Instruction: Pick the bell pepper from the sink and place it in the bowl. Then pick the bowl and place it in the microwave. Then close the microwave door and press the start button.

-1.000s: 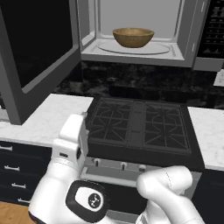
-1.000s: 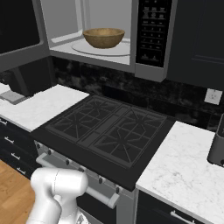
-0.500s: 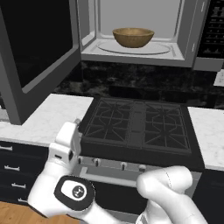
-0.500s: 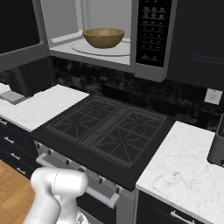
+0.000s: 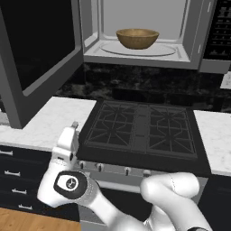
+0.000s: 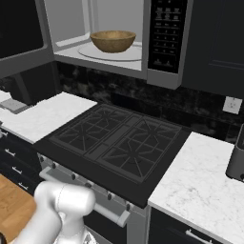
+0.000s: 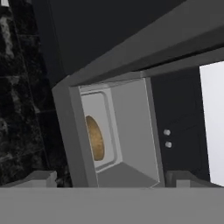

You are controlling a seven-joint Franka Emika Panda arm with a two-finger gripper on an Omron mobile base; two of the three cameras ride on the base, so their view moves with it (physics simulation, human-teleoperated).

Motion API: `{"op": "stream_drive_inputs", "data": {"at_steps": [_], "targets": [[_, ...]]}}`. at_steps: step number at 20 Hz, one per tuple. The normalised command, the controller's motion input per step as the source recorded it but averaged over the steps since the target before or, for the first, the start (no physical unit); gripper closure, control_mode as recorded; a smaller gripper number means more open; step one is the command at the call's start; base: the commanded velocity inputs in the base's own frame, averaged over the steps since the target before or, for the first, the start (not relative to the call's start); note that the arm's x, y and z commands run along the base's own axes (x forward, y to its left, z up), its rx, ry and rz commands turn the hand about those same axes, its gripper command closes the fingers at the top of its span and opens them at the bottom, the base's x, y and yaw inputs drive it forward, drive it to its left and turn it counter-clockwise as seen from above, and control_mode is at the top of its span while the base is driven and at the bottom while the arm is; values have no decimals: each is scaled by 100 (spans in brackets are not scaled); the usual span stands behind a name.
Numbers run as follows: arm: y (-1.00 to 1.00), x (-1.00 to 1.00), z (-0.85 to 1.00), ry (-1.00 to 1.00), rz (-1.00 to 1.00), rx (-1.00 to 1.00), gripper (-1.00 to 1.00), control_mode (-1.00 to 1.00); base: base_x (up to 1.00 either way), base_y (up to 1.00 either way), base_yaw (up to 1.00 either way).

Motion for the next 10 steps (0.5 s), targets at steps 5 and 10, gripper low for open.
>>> {"op": "stream_drive_inputs", "data": {"at_steps": [5, 10], "targets": [[67, 27, -4, -4, -11, 0, -100, -100, 0, 0, 0], [61, 0, 0, 7, -20, 0, -100, -100, 0, 0, 0]]}}
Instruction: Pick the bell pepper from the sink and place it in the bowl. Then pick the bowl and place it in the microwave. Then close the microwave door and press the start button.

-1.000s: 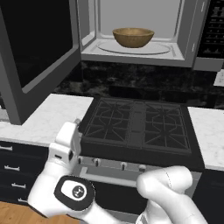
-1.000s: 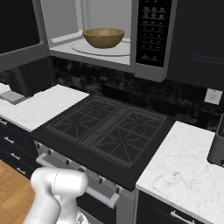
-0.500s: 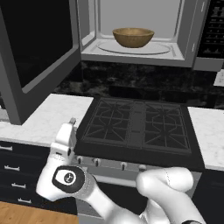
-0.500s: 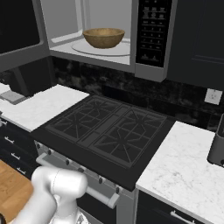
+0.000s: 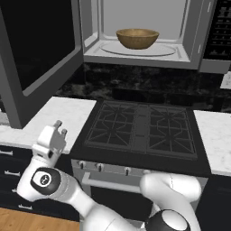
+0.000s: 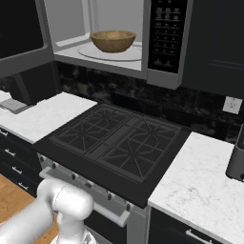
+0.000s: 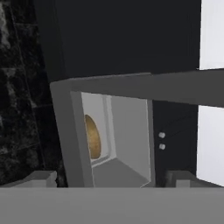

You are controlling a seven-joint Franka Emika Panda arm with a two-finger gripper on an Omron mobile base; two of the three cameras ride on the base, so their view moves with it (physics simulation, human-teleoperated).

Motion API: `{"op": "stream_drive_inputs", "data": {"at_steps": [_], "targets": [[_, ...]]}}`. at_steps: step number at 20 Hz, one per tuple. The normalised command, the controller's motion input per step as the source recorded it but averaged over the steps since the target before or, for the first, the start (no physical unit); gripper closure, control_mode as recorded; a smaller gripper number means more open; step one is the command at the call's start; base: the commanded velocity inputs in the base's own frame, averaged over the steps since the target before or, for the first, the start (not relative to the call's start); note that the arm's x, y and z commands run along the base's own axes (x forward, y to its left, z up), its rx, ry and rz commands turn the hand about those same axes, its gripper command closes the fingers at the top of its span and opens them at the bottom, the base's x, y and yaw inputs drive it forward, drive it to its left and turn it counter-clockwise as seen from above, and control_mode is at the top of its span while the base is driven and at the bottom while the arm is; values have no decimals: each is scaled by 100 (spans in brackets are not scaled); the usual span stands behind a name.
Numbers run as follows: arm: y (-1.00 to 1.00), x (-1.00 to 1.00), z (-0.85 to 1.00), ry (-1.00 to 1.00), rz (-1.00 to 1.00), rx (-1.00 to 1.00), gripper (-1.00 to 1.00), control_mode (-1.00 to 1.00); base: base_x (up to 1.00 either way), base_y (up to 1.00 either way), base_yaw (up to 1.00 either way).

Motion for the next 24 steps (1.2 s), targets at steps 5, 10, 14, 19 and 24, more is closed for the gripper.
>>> {"op": "stream_drive_inputs", "data": {"at_steps": [5, 10, 14, 19, 24], "targets": [[20, 4, 4, 24, -9, -1, -100, -100, 0, 0, 0], [43, 12, 0, 25, -3, -11, -100, -100, 0, 0, 0], [11, 36, 0, 3, 0, -3, -100, -100, 0, 0, 0], [21, 37, 0, 0, 0, -1, -100, -100, 0, 0, 0], [45, 27, 6, 0, 0, -10, -100, -100, 0, 0, 0]]}}
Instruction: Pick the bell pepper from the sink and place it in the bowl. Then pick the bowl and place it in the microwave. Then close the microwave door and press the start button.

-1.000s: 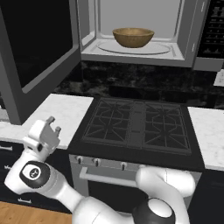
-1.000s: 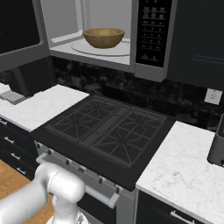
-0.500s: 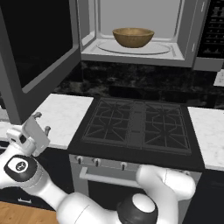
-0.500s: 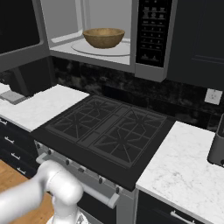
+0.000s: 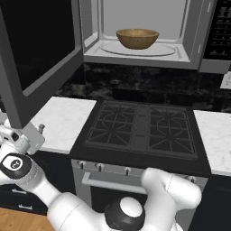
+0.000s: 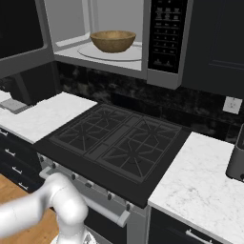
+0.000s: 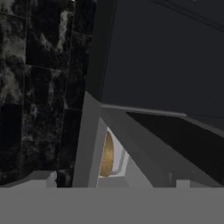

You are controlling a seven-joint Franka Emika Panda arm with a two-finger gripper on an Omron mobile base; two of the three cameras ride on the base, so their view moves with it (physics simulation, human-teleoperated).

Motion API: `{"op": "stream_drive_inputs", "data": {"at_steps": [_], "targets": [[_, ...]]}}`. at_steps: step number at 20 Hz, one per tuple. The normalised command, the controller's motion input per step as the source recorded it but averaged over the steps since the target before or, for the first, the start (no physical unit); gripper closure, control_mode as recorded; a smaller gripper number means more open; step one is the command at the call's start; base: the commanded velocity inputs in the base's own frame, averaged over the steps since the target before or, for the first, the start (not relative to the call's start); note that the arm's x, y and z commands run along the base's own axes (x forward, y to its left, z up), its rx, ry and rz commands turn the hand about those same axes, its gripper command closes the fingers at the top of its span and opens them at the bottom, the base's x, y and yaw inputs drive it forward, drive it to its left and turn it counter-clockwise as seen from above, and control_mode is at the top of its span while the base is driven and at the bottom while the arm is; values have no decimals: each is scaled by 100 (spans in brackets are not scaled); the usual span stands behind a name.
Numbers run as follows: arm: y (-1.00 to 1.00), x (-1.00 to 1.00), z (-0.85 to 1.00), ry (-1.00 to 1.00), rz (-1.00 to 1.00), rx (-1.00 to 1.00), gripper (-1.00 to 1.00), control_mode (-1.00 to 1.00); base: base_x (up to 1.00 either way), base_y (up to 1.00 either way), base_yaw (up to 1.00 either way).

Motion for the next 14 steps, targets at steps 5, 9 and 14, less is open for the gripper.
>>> {"op": "stream_drive_inputs", "data": {"at_steps": [5, 9, 14], "targets": [[36, 16, 8, 2, 0, -12, -100, -100, 0, 0, 0], [2, 0, 47, 0, 0, -1, -100, -100, 0, 0, 0], [0, 0, 51, 0, 0, 0, -100, -100, 0, 0, 0]]}}
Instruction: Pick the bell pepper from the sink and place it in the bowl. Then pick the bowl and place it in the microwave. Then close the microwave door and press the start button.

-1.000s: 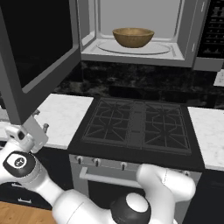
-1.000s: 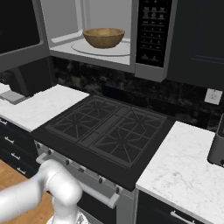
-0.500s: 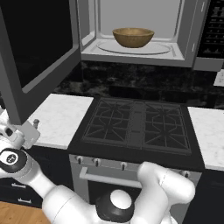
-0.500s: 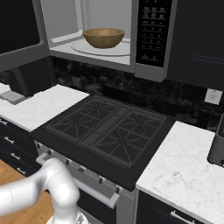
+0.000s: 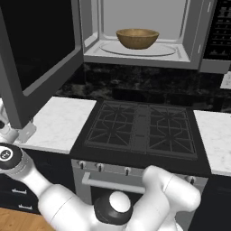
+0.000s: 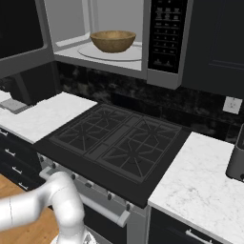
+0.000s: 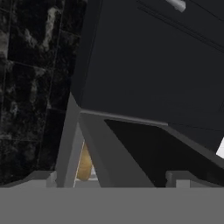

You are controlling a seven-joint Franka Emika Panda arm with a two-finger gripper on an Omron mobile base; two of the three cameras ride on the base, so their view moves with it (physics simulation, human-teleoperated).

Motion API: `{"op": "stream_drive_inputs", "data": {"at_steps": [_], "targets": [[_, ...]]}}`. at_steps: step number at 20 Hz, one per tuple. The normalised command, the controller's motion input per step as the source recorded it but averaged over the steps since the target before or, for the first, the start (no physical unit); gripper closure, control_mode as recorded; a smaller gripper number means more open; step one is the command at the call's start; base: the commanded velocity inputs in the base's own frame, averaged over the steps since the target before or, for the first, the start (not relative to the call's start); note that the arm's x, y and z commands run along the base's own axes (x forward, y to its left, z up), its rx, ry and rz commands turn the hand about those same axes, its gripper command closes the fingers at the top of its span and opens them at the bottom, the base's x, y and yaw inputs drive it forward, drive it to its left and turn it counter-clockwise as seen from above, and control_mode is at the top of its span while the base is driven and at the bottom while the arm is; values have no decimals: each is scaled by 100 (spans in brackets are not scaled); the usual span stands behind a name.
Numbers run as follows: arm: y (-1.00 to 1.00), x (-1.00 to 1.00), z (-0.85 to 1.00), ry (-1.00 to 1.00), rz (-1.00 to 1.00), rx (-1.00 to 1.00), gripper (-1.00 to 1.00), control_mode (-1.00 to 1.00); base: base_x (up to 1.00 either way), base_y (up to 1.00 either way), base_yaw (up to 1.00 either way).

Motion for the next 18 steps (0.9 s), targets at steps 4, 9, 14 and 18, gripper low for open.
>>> {"op": "stream_drive_inputs", "data": {"at_steps": [4, 9, 14, 18], "targets": [[-1, 0, 42, 0, 0, 0, -100, -100, 0, 0, 0], [-23, -5, 29, -2, 0, 1, -100, -100, 0, 0, 0], [-57, -26, 12, -10, 0, 6, -100, -100, 0, 0, 0], [-67, -33, 1, -9, 0, 7, -100, -100, 0, 0, 0]]}}
